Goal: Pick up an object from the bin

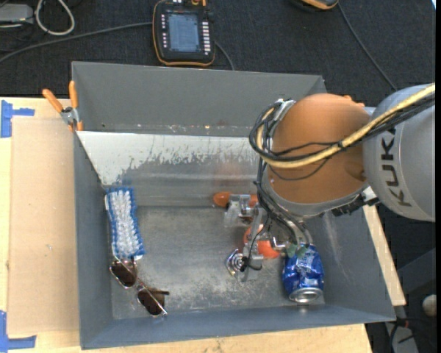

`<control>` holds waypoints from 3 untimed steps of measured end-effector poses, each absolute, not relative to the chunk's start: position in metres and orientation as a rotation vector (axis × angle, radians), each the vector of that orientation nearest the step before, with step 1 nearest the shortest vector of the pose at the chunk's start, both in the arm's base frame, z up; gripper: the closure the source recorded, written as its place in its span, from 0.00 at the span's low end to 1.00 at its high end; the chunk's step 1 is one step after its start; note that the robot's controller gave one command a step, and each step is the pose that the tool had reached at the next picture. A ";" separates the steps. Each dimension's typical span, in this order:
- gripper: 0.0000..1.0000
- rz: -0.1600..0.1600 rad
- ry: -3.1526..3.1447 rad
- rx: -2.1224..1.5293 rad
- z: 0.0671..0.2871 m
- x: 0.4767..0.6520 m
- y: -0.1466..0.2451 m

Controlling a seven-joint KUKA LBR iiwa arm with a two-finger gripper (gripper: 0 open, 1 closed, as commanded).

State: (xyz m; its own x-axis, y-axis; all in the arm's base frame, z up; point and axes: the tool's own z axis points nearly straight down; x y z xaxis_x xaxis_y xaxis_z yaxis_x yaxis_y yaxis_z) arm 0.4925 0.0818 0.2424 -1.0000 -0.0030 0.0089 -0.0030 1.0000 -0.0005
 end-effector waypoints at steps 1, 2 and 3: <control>0.00 0.000 -3.139 -0.003 0.245 0.494 0.081; 0.00 -0.001 -3.141 0.028 0.123 0.502 0.029; 0.00 -0.005 -3.143 0.207 0.069 0.531 -0.017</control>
Offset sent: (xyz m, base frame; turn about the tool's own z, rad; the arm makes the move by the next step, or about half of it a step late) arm 0.0121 -0.0758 -0.1724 -0.0212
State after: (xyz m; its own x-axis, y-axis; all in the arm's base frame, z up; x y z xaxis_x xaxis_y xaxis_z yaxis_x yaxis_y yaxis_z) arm 0.5310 -0.0170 0.0692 -0.9913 -0.1313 -0.0081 -0.1314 0.9913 0.0024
